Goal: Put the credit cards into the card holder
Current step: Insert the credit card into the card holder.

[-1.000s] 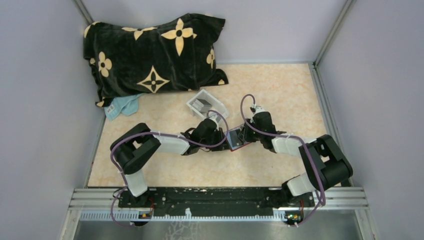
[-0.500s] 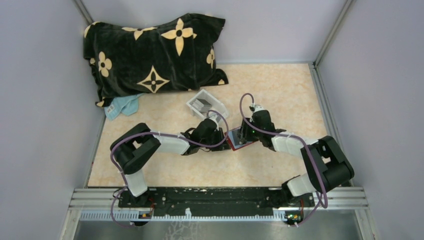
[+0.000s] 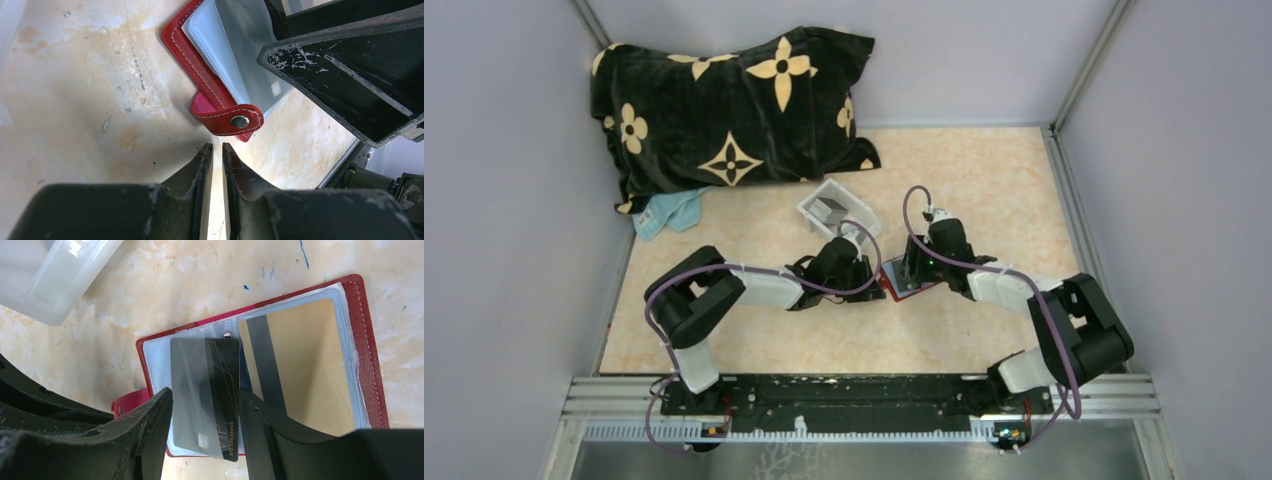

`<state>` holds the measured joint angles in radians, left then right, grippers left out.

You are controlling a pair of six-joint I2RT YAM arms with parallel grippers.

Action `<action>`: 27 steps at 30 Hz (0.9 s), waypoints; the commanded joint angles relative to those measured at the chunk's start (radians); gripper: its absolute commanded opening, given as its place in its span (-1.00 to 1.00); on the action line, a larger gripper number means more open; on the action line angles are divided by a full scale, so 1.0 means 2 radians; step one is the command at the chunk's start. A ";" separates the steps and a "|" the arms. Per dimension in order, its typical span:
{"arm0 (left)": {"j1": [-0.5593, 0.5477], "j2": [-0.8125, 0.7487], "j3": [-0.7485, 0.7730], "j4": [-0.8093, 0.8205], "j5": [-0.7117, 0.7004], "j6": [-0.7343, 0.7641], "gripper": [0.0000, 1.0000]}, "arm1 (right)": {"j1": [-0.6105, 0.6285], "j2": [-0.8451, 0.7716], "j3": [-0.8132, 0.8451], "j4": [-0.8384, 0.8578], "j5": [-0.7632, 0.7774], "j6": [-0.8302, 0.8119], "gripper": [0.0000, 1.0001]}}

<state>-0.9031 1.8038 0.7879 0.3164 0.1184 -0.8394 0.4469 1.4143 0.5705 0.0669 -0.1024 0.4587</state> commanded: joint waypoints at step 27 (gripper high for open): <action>0.012 0.070 0.008 -0.162 -0.069 0.043 -0.58 | 0.056 0.064 0.096 -0.079 0.077 -0.085 0.01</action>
<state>-0.9001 1.8477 0.8562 0.2821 0.1020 -0.8345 0.5362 1.5166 0.7158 -0.0586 0.0120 0.3347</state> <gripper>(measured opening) 0.209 0.505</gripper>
